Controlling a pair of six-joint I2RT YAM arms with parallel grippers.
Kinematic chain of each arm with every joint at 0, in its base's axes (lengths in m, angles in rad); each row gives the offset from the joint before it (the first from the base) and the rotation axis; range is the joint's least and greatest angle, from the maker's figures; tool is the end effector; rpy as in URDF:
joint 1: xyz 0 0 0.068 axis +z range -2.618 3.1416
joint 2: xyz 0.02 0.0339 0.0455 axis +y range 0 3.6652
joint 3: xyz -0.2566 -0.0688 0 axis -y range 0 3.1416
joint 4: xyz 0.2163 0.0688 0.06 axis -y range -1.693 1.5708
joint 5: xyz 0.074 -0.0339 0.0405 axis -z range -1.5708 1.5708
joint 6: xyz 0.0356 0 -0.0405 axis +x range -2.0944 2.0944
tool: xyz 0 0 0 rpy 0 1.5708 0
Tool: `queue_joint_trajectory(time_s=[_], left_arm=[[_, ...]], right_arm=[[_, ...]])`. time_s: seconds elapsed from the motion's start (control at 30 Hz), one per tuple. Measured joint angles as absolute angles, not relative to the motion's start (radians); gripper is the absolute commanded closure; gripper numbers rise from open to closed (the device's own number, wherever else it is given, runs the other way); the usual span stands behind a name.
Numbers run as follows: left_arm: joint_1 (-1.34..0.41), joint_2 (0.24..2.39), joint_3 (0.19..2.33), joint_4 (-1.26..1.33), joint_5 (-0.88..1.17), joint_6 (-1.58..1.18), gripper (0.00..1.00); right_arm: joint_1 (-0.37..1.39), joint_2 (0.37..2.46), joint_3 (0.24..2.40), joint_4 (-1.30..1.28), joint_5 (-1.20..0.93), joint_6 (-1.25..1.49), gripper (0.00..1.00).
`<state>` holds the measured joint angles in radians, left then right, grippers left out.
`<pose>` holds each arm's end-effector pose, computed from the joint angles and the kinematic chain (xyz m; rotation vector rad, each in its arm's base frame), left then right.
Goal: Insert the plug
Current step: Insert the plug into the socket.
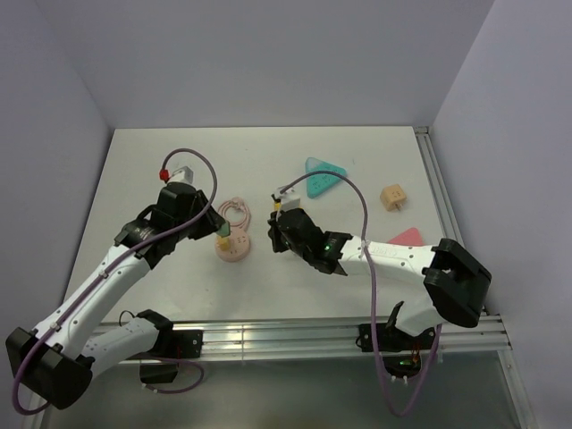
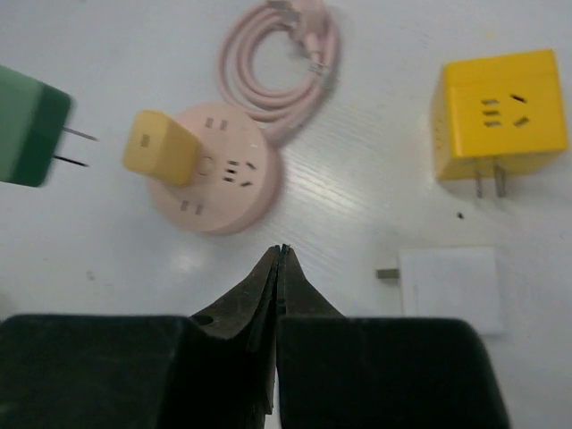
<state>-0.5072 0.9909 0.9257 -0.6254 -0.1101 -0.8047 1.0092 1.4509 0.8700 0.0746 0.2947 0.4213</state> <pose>0.1623 -0.0857 0.3043 -0.4034 2.2859 -0.5651 0.1672 0.2464 0.2473 -0.4320 2.0594 0.5747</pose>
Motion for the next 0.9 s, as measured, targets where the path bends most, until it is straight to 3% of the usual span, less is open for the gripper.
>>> queue_joint_trajectory(time_s=[0.23,0.9], left_arm=[[-0.507,1.093,0.926,-0.596,-0.094,-0.806,1.00],[-0.544,1.332,0.987,-0.566,-0.143,-0.861,1.00]], right_arm=[[0.923,1.446,0.760,0.126,0.294,0.426,1.00],[0.903,1.446,0.746,0.199,0.281,0.444,1.00]])
